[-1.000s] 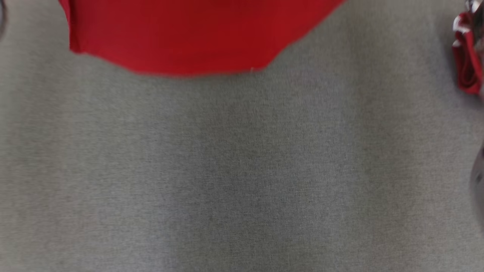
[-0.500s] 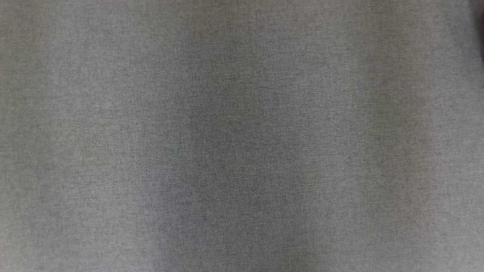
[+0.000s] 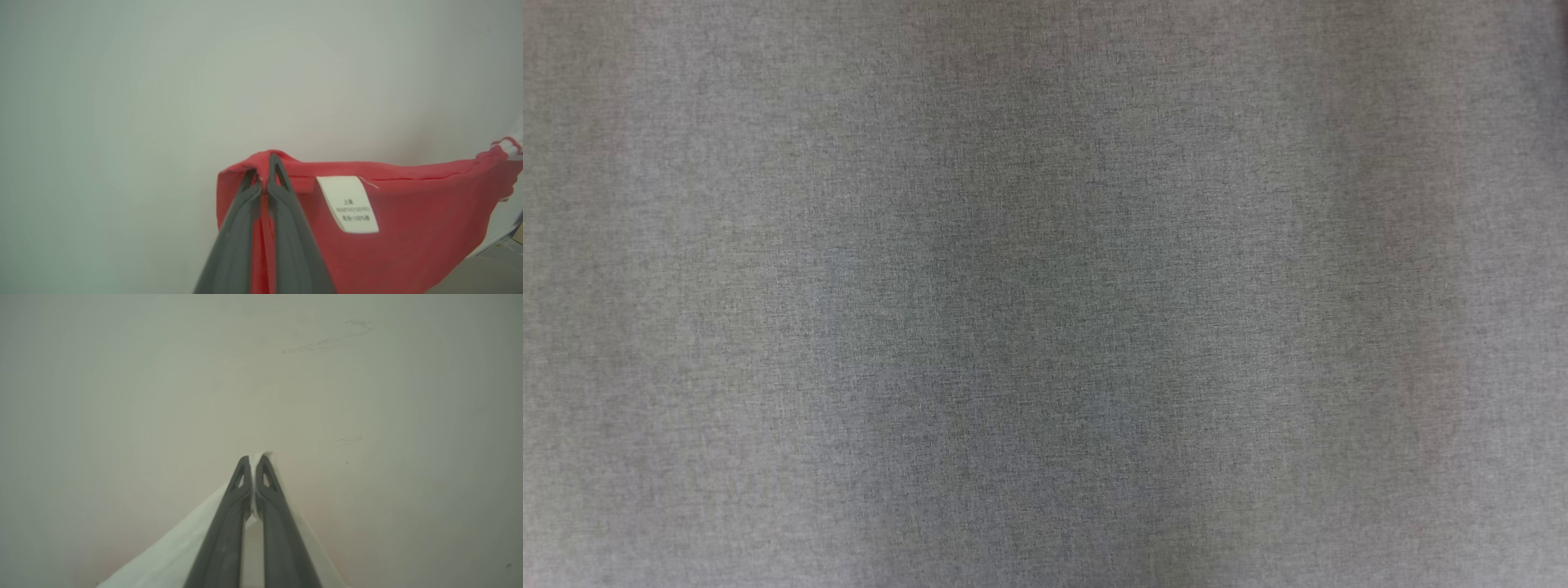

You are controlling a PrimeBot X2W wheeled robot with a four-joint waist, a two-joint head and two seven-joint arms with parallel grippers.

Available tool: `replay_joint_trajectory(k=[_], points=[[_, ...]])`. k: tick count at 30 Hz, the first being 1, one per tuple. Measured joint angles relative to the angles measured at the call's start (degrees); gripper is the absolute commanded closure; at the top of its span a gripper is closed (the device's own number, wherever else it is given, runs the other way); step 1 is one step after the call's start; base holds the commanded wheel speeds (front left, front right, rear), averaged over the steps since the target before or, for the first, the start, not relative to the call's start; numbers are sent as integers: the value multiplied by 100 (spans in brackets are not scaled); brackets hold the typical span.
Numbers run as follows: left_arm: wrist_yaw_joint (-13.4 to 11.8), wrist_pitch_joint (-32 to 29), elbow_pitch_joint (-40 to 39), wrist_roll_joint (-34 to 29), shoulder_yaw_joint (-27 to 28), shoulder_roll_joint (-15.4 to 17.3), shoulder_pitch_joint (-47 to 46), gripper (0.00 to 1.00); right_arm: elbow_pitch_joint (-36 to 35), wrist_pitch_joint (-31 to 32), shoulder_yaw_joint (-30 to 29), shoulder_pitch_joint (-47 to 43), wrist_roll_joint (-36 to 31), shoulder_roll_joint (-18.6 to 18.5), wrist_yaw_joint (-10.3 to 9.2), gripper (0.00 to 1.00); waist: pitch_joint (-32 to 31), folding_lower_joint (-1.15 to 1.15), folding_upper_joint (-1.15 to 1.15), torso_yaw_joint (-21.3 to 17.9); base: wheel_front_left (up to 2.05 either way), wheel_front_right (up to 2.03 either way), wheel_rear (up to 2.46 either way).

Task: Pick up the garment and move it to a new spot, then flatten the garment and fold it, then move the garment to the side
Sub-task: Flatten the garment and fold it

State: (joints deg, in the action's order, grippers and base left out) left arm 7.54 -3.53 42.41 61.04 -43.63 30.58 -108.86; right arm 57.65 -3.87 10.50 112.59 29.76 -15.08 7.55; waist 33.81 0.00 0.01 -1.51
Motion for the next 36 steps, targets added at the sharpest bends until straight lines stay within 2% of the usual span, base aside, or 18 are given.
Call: replay_joint_trajectory(k=[8,14,20,21,24,25,26,27,28,36], points=[[0,257,-142,439,-379,148,335,100,-147,-27,434,-372,499,-157,0,100,-152,0,0,-54,0,0,0],[0,669,-445,924,-510,332,1177,100,-776,-65,810,-1488,1227,-443,0,100,-422,0,-1,-102,0,0,0],[-9,1379,-876,1307,-515,457,2682,100,-1898,-148,1028,-3315,2139,-891,0,100,-851,-2,-1,-92,0,0,0],[-67,1538,-1081,1436,-510,469,3262,100,-2293,-238,1004,-4099,2439,-1005,0,100,-1006,-2,-1,-76,0,0,0],[-297,1738,-1492,1543,-499,520,4162,100,-2822,-360,966,-5309,2724,-1125,0,100,-1239,-2,-1,-56,0,0,0],[-297,1738,-1492,1543,-499,520,4162,100,-2822,-360,966,-5309,2724,-1125,0,100,-1239,-2,-1,-56,0,0,0],[-482,1811,-1781,1546,-417,534,4795,100,-3155,-453,910,-6130,2831,-1187,0,100,-1393,-2,-2,-44,0,0,0],[-553,1820,-1951,1545,-399,542,5099,100,-3301,-465,886,-6540,2875,-1207,0,100,-1471,-2,-2,-38,0,0,0],[-553,1820,-1951,1545,-399,542,5099,100,-3301,-465,886,-6540,2875,-1207,0,100,-1471,-2,-2,-38,0,0,0],[-1061,1857,-3143,1240,693,342,7665,100,-4263,-452,605,-9213,2842,-1246,0,100,-2047,-3,-2,5,0,0,0]])
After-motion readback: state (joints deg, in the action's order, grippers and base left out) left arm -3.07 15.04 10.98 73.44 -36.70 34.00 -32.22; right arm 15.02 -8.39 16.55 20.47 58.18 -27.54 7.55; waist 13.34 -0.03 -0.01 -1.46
